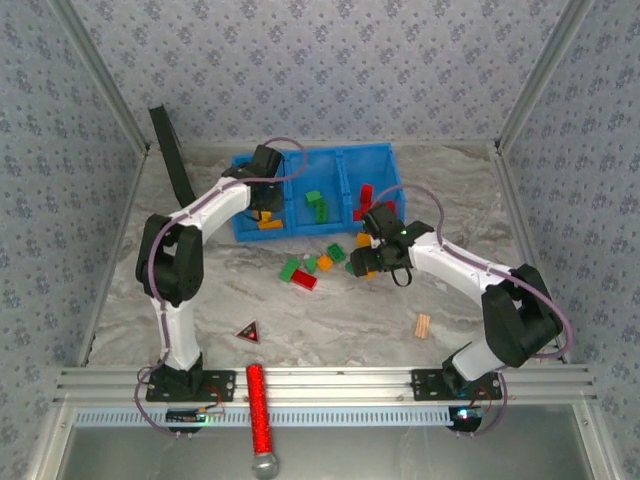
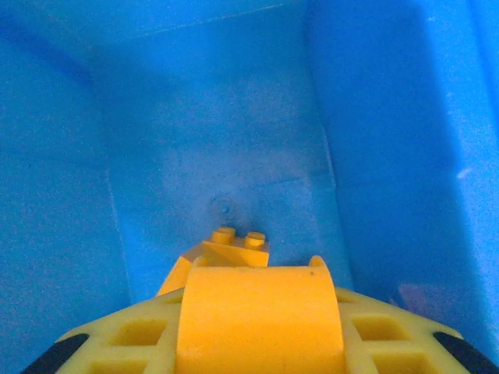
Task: Sort the legos into containers by color
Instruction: Pick up the lego from the middle-left of the table, then pick up the lego from the center of the table, then place the lego in the container.
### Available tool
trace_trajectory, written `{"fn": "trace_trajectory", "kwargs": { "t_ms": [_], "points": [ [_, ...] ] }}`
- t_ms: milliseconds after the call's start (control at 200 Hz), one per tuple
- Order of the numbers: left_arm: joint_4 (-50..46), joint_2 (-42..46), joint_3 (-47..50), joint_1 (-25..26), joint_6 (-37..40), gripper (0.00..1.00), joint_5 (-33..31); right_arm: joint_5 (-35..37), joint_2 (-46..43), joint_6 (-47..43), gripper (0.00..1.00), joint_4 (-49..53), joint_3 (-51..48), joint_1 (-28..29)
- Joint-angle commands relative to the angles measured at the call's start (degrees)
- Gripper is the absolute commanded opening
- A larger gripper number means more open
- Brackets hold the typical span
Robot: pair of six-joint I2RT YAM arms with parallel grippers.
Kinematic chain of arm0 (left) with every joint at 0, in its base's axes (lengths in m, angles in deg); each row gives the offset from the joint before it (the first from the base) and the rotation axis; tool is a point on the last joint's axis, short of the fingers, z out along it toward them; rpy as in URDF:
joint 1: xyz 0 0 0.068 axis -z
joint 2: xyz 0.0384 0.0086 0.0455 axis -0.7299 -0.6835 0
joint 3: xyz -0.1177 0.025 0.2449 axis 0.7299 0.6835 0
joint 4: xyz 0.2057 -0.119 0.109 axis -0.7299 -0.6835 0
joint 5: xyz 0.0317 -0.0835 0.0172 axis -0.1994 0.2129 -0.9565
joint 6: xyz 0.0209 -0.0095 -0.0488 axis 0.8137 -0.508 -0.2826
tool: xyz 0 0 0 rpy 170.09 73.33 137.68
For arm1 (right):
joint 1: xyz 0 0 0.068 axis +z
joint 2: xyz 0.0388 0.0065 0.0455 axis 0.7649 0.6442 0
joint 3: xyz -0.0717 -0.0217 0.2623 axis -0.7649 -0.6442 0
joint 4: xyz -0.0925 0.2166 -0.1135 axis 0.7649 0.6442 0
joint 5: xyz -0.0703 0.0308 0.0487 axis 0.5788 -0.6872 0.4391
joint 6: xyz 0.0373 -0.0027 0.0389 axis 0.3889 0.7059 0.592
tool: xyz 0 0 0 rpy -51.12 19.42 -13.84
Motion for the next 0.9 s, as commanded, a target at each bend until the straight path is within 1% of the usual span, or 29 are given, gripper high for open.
{"fn": "trace_trajectory", "kwargs": {
  "t_ms": [0, 245, 400, 635, 895],
  "points": [
    [-0.8, -1.4, -3.0, -0.4, 0.9, 0.30, 1.0, -1.7, 0.0, 1.0, 0.86, -1.9, -0.9, -0.5],
    [-1.3, -1.6, -2.9, -0.4, 0.9, 0.40, 1.1, -2.6, 3.2, 1.0, 0.80, -4.9, -2.3, -0.6],
    [-1.8, -1.2, -2.9, -0.4, 1.1, 0.42, 1.0, -2.5, 5.6, 1.0, 0.76, -6.7, -2.5, -0.6],
    [-1.6, -0.1, -1.9, -0.4, 0.8, 0.56, 1.3, -1.5, 8.4, -0.5, 0.71, -7.1, -2.0, -0.7],
    [-1.6, 2.8, -1.3, -0.4, 0.6, 0.64, 1.4, -1.4, 10.1, -1.4, 0.63, -8.8, -2.6, -0.7]
  ]
}}
